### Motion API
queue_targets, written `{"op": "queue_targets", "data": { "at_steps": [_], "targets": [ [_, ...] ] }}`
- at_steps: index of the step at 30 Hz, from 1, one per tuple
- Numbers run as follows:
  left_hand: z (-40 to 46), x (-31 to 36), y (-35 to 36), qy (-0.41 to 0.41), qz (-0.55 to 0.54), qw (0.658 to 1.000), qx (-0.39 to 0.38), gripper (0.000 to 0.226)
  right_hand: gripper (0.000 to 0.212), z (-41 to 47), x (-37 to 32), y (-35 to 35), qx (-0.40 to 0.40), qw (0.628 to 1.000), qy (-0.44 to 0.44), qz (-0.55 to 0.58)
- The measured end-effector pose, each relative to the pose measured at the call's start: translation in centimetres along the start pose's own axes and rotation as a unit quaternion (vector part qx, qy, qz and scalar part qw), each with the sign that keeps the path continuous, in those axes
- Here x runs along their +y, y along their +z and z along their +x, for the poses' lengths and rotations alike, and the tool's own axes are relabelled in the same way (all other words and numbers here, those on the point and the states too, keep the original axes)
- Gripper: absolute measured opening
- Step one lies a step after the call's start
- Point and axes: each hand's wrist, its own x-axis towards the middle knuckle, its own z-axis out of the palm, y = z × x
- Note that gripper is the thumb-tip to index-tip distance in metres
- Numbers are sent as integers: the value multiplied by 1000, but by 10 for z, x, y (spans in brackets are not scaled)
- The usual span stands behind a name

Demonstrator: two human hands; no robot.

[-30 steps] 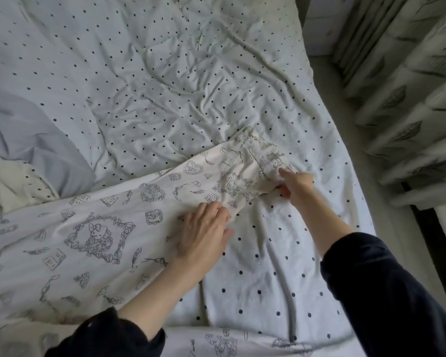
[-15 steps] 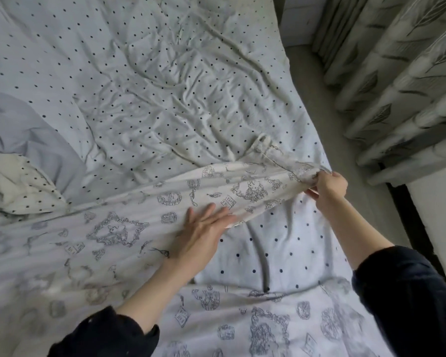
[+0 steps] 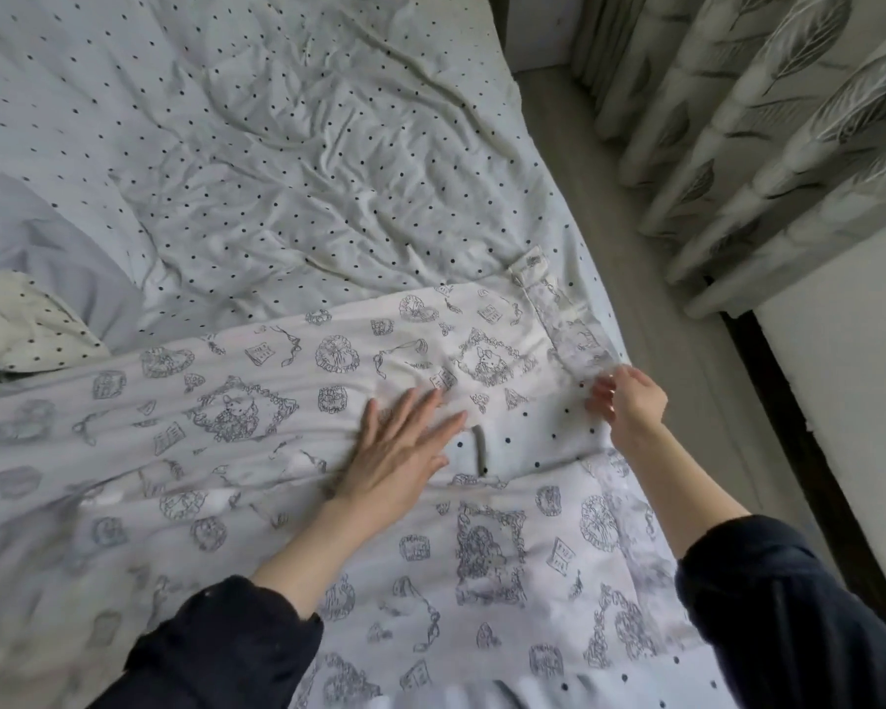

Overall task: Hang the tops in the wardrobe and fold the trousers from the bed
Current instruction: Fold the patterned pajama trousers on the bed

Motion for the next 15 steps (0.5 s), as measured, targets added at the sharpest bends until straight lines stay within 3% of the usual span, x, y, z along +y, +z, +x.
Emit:
{"op": "queue_targets", "data": {
  "at_steps": [2, 7, 12, 15],
  "targets": [
    [-16, 13, 9, 0, -5, 1000, 8, 58, 33, -12, 22, -14, 19, 991, -37, -126],
    [-68, 36, 43, -3, 10, 1000, -9, 64, 39, -51, 75, -67, 56, 905, -87, -412],
    [-115, 62, 64, 38, 42, 998, -26, 84, 54, -77, 121, -125, 47, 877, -92, -469],
    [-131, 69, 88, 34, 65, 995, -66, 99, 42, -84, 129, -145, 6, 894, -93, -439]
  ]
}}
